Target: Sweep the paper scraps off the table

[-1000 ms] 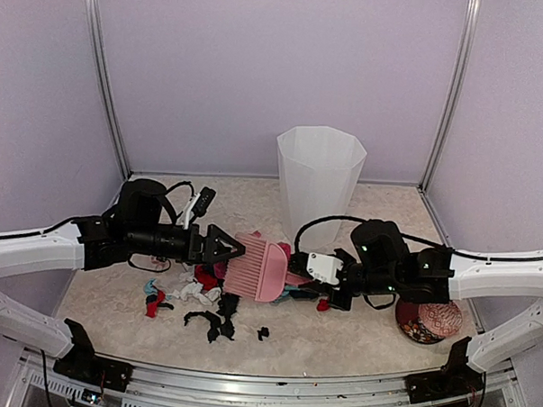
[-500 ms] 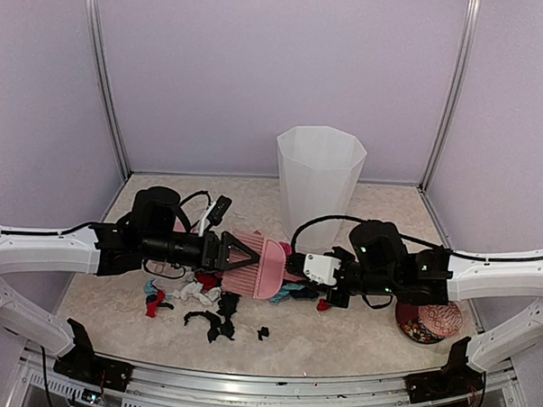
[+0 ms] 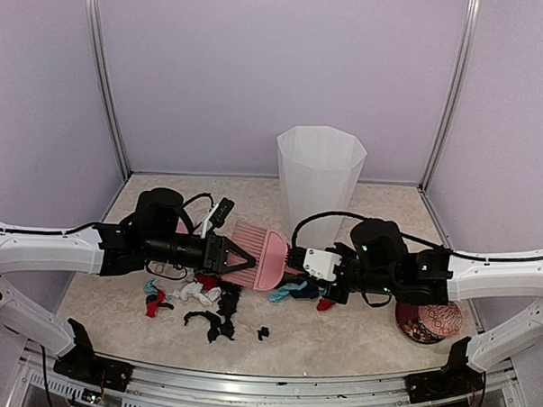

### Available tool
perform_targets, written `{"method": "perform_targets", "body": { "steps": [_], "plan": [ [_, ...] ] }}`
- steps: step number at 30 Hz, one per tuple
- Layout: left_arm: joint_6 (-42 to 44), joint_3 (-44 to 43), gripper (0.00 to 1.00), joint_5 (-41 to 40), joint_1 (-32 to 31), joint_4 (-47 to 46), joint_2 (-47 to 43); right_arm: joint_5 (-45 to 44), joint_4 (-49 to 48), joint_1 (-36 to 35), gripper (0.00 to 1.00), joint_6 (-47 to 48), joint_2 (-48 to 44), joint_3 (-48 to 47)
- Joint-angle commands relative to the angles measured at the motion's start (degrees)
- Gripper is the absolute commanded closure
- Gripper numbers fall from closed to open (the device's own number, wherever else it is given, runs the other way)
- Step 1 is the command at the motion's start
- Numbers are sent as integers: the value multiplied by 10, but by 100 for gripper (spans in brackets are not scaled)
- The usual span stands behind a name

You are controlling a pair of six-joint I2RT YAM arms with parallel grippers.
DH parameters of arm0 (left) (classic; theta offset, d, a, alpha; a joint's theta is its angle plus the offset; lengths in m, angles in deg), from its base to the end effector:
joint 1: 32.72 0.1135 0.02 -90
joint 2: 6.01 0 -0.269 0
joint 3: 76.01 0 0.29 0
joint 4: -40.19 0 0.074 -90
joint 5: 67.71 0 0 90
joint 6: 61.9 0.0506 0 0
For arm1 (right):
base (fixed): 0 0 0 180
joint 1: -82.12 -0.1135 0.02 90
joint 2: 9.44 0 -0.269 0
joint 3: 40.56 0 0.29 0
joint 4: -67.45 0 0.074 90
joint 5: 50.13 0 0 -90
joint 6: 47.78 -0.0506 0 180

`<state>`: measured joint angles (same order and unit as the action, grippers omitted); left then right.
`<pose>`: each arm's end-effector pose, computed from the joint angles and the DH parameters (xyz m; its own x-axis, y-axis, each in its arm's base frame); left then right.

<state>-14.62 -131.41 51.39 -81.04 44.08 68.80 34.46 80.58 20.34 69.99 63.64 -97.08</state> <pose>0.2021 -0.2640 0.2300 -0.8375 0.0492 -0.5443 0.5192 0.3822 -0.7644 0.1592 0.2865 0.2266 0.1834 -0.6391 -0.7469 -0.8510 0.2770 -0.4461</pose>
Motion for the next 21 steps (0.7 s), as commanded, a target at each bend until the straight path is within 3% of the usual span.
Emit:
{"method": "perform_targets", "body": {
  "steps": [1,5,7,11,13,17,21],
  "plan": [
    [6,-11,79,7,0,-4,4,-5,-23,-8,100,2,-9,-2],
    [7,-11,89,8,2,-5,3,-5,-21,-9,100,4,-9,-3],
    [7,-12,100,7,5,-5,2,-6,-21,-9,100,3,-10,-2],
    [8,-11,100,6,6,-6,-2,-7,-23,-9,100,-6,-12,-3],
    [11,-10,100,2,7,-6,-7,-9,-24,-9,88,-16,-16,-3],
    [14,-3,100,0,15,-13,-18,-24,-18,-8,53,-47,-20,-5],
    [21,13,100,-1,27,-26,-40,-16,3,6,34,-87,-25,-13]
  ]
}}
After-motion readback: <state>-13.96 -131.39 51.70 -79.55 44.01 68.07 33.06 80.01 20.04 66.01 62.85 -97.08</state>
